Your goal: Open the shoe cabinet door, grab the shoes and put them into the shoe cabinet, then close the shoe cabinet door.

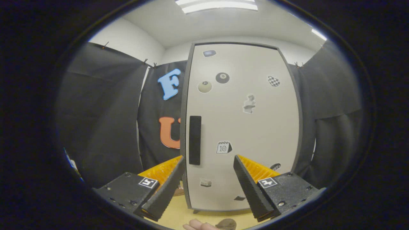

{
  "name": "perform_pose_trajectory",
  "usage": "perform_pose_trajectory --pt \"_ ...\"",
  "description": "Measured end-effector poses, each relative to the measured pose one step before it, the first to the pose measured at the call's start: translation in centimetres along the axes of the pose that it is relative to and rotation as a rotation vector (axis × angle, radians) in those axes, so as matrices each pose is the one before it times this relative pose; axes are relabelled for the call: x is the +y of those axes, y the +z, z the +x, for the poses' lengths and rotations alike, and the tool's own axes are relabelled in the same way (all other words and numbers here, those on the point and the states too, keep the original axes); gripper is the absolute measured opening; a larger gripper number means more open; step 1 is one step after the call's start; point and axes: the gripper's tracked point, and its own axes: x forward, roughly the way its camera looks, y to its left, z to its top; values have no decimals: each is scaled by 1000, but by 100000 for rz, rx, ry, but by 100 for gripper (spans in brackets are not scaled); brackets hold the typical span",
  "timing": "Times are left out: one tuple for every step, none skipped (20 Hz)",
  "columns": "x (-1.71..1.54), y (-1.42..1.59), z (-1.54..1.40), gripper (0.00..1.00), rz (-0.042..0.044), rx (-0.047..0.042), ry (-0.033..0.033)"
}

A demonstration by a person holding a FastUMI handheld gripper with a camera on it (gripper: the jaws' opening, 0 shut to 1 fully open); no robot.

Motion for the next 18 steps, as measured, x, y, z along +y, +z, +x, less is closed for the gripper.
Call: perform_pose_trajectory --pt "453 -490 1486 99 -626 1366 1666" --pt "409 -513 1379 99 -766 2041 1618" --pt "290 -351 989 99 572 1695 740" --pt "647 -256 810 99 316 1663 2356" --pt "529 -94 666 99 -228 707 1642" --pt "117 36 594 99 -1483 429 -167" --pt "-92 -127 465 99 -785 484 -1493" --pt "-260 -212 553 99 -292 1078 -2849" --pt "-89 -425 548 99 458 2011 -1505" --pt "281 -234 492 99 536 2168 239" --pt "254 -143 565 97 935 1685 687" --pt "68 -204 463 95 986 1638 416" --pt "-90 -134 404 92 1042 1314 -686" --pt "-33 306 383 91 1141 -1971 -1297" --pt "333 251 -621 86 -665 561 161" --pt "-296 117 221 83 -1334 -545 -2418" --pt "-285 -399 263 74 -607 1692 -2269" --pt "330 -123 -280 65 1146 2571 80"
